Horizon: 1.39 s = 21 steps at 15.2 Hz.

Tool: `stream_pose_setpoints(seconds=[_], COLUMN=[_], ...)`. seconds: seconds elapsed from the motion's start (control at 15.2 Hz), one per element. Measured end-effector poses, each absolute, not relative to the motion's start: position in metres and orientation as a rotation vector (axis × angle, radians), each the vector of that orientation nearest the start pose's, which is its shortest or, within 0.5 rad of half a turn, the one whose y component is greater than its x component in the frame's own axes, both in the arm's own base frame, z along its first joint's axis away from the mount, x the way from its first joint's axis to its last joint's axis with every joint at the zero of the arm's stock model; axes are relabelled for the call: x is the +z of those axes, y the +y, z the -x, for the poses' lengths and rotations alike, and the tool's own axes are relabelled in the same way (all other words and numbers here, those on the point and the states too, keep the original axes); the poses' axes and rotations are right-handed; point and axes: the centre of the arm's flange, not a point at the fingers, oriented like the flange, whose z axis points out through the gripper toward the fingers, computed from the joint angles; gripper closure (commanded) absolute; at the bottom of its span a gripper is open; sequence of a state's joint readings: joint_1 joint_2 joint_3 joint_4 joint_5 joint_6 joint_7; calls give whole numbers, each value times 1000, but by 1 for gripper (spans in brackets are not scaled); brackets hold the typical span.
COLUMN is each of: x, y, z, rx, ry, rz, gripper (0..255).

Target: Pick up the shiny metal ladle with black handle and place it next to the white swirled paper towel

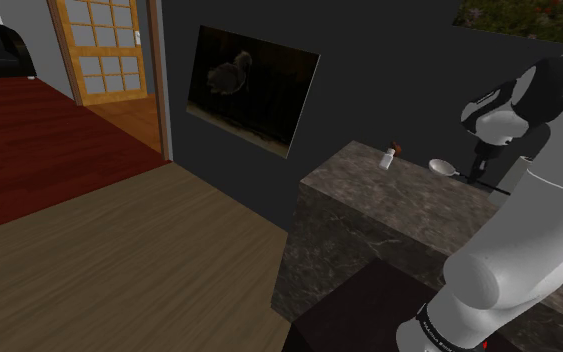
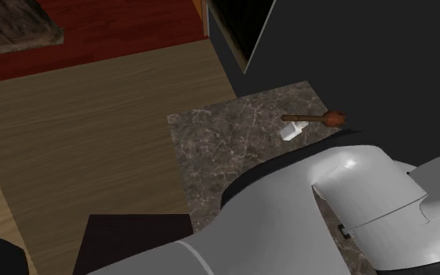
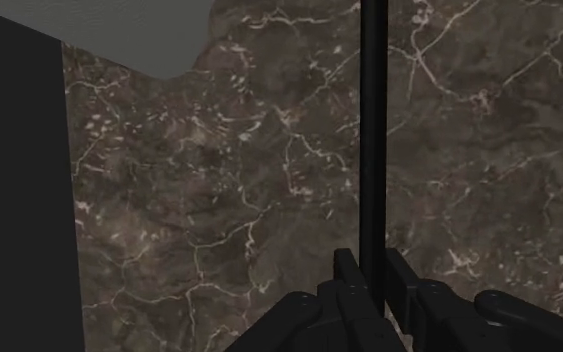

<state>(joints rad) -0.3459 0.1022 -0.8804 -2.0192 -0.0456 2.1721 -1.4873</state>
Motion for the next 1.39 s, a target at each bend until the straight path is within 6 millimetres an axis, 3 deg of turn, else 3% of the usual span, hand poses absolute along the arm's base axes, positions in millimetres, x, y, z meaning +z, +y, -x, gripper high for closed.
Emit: stream_pose_setpoints(seconds=[0.92,1.39], x=[354,345], y=[-538,-538], z=[-202,-201], rx=[156,156], ry=[-472,-471], rz=[3213,3214], gripper=[255,255])
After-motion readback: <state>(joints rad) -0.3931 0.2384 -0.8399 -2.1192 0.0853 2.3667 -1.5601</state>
